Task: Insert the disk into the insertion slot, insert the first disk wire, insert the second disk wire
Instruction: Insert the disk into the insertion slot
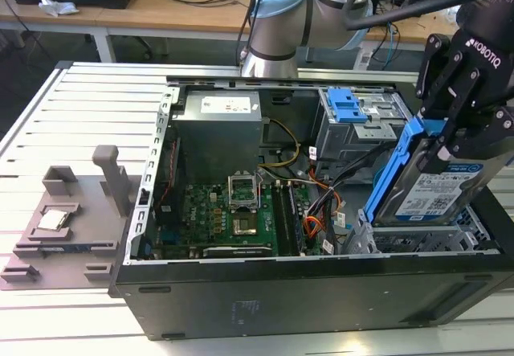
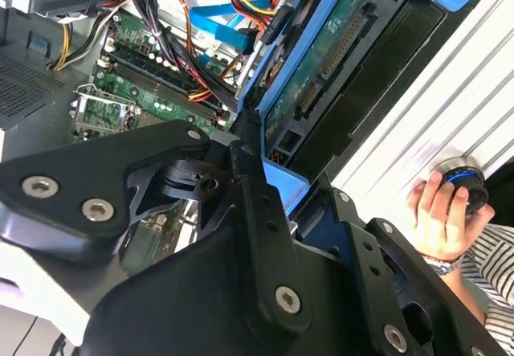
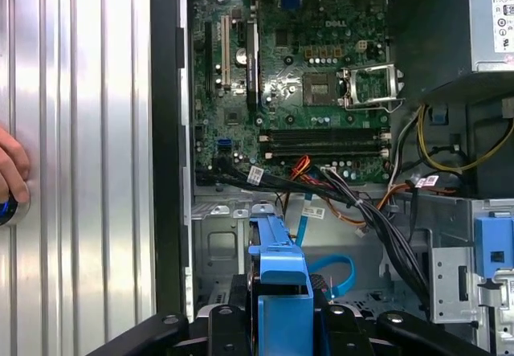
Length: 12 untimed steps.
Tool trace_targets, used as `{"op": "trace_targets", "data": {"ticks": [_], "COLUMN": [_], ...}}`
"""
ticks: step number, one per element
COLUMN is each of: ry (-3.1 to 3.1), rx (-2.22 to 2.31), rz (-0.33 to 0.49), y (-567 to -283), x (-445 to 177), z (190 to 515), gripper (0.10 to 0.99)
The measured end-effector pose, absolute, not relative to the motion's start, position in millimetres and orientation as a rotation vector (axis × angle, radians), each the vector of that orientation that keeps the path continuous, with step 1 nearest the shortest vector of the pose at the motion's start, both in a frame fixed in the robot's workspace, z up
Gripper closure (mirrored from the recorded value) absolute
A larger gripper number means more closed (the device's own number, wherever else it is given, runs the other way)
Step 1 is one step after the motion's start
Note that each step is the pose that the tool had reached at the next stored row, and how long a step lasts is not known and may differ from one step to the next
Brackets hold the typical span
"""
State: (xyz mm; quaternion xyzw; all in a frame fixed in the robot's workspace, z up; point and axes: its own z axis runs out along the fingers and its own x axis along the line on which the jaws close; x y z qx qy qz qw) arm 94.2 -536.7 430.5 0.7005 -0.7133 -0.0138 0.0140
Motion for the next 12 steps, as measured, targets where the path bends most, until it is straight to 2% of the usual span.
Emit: {"op": "trace_targets", "data": {"ticks": [12], "ry": [-2.221], "rx": [2.181], "rz": [-0.043], "y": [-537], "x": [94], "z": [406], "gripper": [0.722]}}
